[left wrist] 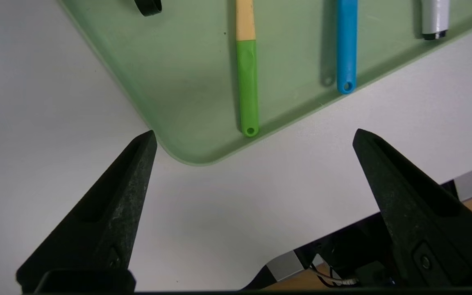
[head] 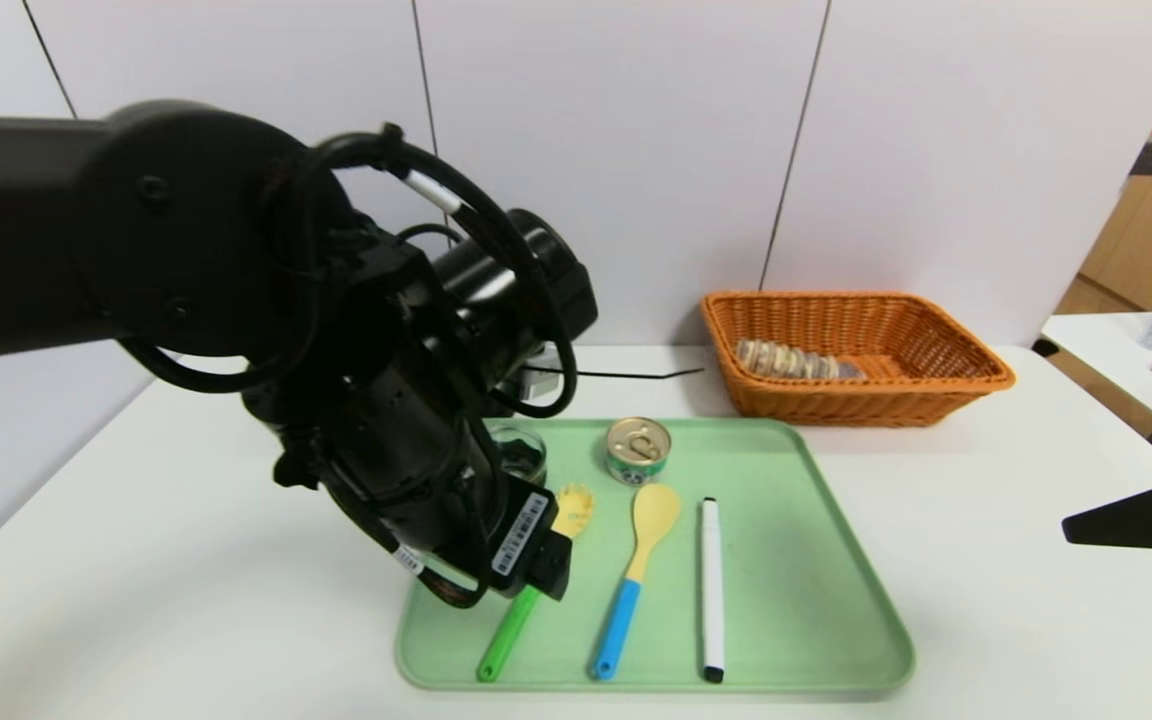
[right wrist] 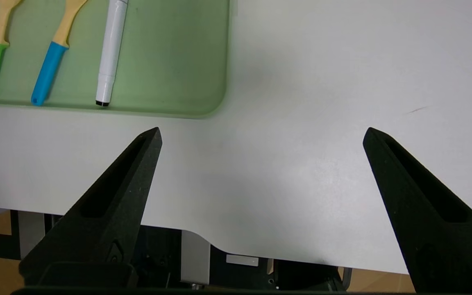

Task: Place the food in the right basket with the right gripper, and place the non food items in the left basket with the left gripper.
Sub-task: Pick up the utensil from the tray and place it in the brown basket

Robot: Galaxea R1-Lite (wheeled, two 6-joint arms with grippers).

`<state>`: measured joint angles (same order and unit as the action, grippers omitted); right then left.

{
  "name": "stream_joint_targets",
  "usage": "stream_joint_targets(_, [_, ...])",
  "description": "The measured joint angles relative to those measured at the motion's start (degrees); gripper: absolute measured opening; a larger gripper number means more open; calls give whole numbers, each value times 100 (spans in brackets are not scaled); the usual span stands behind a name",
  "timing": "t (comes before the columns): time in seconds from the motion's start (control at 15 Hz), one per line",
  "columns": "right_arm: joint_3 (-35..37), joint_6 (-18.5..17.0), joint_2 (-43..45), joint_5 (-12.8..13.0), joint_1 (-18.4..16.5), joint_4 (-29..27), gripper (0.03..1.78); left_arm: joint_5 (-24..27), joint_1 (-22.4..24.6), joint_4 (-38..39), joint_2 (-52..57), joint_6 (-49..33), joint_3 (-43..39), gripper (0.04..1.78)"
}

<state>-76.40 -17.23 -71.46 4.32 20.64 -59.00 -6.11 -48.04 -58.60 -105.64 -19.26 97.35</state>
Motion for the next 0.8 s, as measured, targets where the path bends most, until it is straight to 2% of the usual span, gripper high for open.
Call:
stream_joint_targets(0.2, [74, 0, 38, 0, 0, 60, 170, -89, -55, 23, -469, -72, 127, 169])
stream_joint_targets(0.6, [581, 4, 160, 1, 0, 718, 170, -48, -63, 76, -1062, -439, 276, 169])
stream_joint_targets(0.8, [758, 4, 244, -2, 0, 820, 170, -20, -55, 80, -1276, -783, 444, 169])
